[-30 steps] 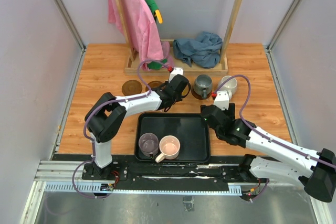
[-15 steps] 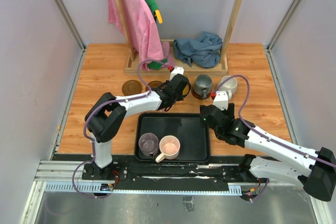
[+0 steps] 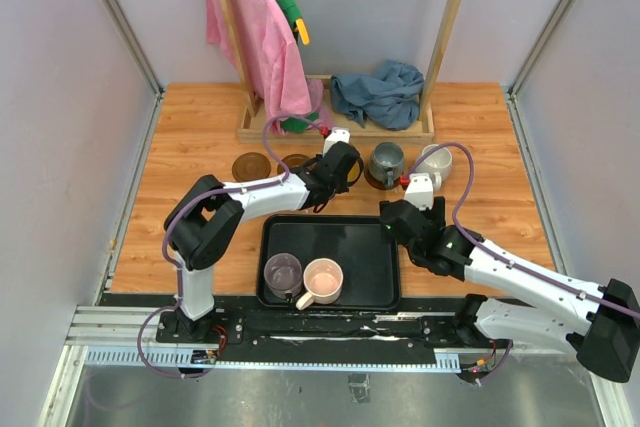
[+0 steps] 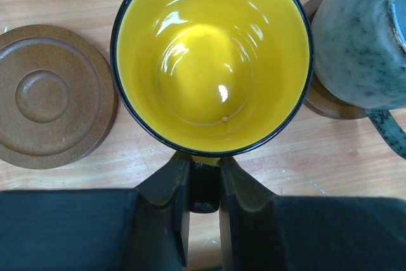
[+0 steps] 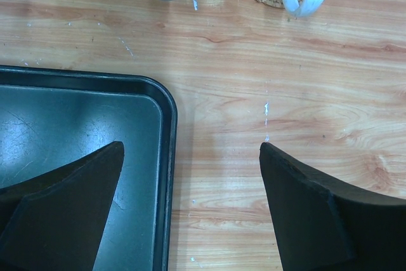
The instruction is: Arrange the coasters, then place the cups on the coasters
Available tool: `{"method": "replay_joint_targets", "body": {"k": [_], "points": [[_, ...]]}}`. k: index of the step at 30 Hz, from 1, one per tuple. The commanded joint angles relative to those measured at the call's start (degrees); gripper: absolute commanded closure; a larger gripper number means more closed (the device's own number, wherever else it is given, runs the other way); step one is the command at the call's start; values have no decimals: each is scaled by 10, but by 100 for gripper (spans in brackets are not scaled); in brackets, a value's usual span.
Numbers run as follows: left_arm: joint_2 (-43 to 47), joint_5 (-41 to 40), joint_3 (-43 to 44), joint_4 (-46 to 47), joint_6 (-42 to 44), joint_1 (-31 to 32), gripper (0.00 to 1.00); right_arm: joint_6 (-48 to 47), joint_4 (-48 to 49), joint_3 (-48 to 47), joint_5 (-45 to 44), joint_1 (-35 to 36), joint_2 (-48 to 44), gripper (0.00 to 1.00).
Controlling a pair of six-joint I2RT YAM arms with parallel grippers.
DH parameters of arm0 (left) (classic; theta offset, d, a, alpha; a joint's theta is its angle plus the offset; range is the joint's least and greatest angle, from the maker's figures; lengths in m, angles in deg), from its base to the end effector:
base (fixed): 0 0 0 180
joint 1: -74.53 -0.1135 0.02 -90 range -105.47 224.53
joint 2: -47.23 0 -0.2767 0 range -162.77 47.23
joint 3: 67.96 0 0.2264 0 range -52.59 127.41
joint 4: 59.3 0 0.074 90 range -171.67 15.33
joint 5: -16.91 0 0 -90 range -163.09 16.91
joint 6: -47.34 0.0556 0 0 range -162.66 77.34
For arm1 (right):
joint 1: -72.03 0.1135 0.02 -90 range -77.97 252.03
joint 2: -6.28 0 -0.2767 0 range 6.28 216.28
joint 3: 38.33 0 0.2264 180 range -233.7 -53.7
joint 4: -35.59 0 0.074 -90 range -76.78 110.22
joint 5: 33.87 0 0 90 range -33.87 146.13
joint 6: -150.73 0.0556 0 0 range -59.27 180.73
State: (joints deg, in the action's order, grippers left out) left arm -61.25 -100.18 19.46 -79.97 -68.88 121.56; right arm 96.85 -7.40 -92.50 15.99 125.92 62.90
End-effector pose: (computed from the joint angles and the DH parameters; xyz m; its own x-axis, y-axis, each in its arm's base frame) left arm 0.2988 -0.2836 0.2124 -0.5925 0.0589 -0.8034 0.1761 0.9827 -0.0578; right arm 0.1325 0.1208 0.2519 -0.5461 0.0160 -0.8376 -0.0360 0.9984 0.0426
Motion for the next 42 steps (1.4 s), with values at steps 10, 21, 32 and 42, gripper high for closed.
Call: {"method": "replay_joint_targets", "body": {"k": [10, 21, 32, 42], "points": [[-5, -2, 6, 59, -14, -6, 100, -5, 11, 2, 3, 6, 12, 10], [-4, 1, 0, 59, -15, -6, 99, -4, 12, 4, 12, 6, 12, 10], [-7, 11, 5, 44, -24, -6, 78, -2, 12, 9, 13, 7, 7, 10], [3, 18, -1, 38, -27, -6, 58, -1, 13, 11, 13, 6, 3, 10]]}}
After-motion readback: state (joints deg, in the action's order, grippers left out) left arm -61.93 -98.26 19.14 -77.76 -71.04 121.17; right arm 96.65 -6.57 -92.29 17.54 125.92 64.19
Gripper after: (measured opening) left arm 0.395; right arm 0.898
